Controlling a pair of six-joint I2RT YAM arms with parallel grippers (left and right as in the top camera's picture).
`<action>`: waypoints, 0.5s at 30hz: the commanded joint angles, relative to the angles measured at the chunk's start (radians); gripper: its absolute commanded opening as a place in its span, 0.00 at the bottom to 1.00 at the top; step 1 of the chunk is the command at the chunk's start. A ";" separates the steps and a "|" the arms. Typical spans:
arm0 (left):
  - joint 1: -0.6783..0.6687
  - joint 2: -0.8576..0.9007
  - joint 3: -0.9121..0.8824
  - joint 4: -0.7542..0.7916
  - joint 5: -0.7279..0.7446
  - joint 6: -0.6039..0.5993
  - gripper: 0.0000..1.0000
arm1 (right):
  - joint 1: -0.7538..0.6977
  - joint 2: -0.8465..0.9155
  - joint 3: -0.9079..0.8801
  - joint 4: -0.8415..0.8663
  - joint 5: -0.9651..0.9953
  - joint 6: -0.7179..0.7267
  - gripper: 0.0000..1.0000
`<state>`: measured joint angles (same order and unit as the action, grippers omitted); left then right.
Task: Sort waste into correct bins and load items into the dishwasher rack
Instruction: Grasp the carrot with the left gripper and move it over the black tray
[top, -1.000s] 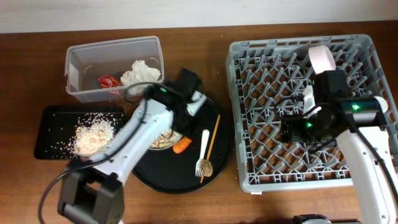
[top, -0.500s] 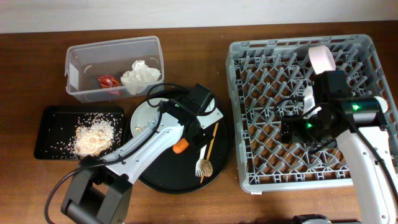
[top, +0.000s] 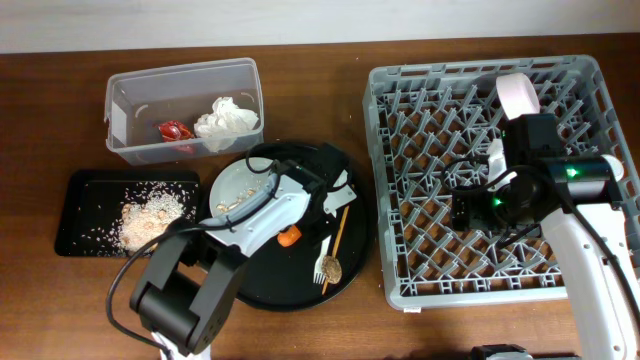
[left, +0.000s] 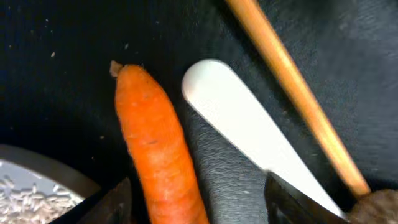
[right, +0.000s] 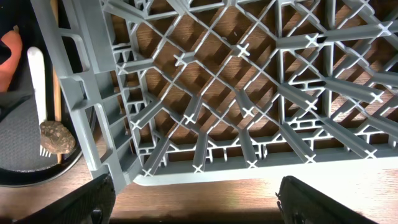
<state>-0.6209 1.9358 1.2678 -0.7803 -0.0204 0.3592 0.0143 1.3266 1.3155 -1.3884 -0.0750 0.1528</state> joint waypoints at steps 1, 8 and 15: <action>-0.006 0.056 -0.016 -0.002 -0.018 0.009 0.45 | -0.006 -0.008 0.012 -0.003 0.009 -0.006 0.88; -0.010 0.053 0.068 -0.104 -0.021 -0.006 0.08 | -0.006 -0.006 0.012 -0.003 0.009 -0.006 0.88; -0.005 -0.065 0.200 -0.235 -0.056 -0.068 0.00 | -0.006 -0.006 0.012 -0.004 0.009 -0.006 0.88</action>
<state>-0.6308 1.9629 1.4395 -1.0073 -0.0422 0.3439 0.0143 1.3266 1.3155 -1.3891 -0.0750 0.1532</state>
